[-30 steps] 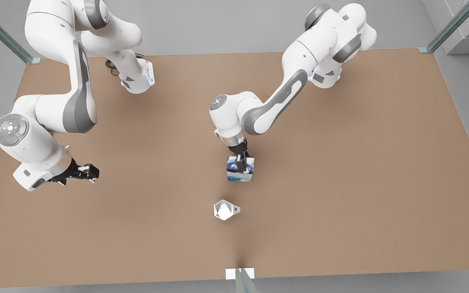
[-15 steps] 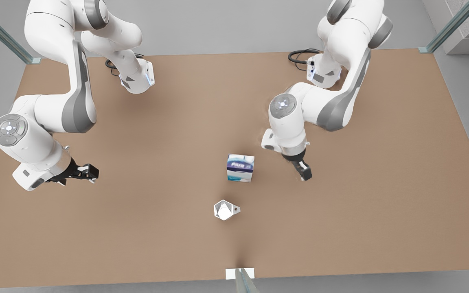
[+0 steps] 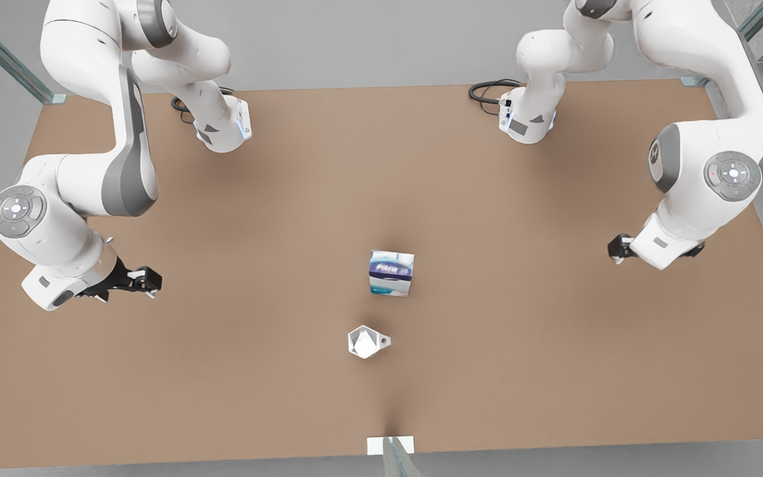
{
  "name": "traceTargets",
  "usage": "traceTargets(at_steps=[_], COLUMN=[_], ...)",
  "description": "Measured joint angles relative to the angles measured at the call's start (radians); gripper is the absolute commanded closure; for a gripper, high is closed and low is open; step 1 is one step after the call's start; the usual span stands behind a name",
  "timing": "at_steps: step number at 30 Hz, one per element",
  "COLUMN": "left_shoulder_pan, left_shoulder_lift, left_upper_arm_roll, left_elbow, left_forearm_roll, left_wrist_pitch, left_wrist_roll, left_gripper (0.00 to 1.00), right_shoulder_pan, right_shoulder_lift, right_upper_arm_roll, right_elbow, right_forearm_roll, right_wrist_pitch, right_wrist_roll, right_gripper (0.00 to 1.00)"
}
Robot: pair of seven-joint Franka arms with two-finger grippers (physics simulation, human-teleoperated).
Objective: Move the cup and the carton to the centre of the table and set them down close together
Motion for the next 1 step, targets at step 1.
traceTargets(at_steps=[1], left_shoulder_pan=[-0.006], left_shoulder_lift=[0.014], left_upper_arm_roll=[-0.002], left_elbow=[0.012], left_forearm_roll=[-0.007], left_wrist_pitch=[-0.004], left_wrist_roll=[-0.001], left_gripper=[0.00], right_shoulder_pan=[0.001], right_shoulder_lift=[0.000], right_upper_arm_roll=[0.000], right_elbow=[0.000], right_forearm_roll=[0.000], right_wrist_pitch=[-0.001], right_wrist_roll=[0.000], right_gripper=[0.00])
